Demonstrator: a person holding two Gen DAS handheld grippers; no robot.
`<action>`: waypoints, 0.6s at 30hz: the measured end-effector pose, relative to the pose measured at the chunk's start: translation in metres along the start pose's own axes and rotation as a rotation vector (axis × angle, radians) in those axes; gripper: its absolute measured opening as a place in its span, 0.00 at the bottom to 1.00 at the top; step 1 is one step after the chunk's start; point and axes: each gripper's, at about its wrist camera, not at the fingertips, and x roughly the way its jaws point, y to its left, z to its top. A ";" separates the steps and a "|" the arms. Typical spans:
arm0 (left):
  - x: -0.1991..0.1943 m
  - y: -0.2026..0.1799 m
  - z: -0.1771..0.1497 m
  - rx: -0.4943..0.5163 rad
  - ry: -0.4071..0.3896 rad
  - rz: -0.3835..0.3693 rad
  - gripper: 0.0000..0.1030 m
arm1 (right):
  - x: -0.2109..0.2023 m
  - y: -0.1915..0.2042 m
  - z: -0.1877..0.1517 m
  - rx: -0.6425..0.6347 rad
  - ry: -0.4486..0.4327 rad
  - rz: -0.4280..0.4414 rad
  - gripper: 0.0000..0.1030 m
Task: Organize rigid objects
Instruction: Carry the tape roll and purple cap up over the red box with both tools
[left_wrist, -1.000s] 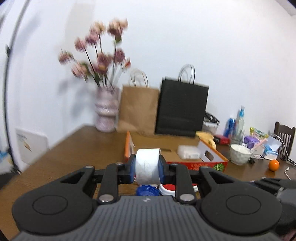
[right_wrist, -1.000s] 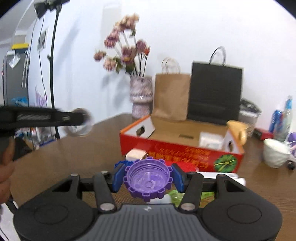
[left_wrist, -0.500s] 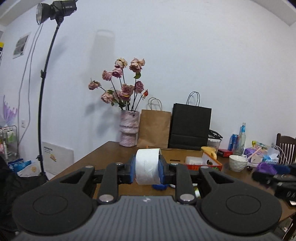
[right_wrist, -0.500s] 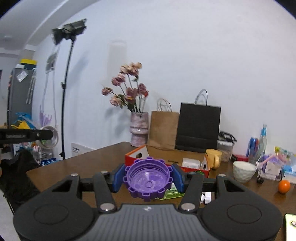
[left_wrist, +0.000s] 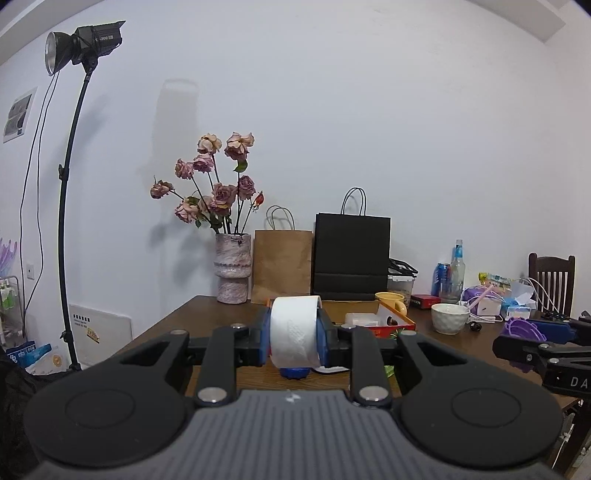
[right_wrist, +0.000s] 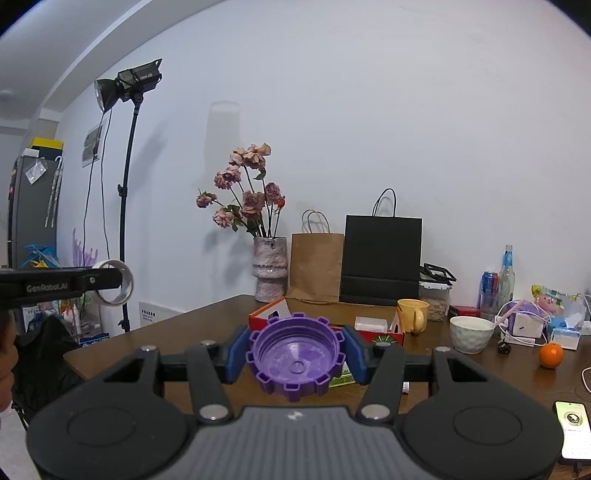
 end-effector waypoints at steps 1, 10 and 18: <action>0.001 0.000 0.000 -0.001 0.001 0.000 0.24 | 0.002 0.000 0.000 0.003 0.002 0.000 0.52; 0.044 0.000 0.007 -0.008 0.026 0.010 0.24 | 0.054 -0.021 0.009 0.021 0.023 0.007 0.52; 0.155 0.015 0.031 -0.058 0.085 -0.028 0.24 | 0.153 -0.061 0.046 0.020 0.048 -0.002 0.52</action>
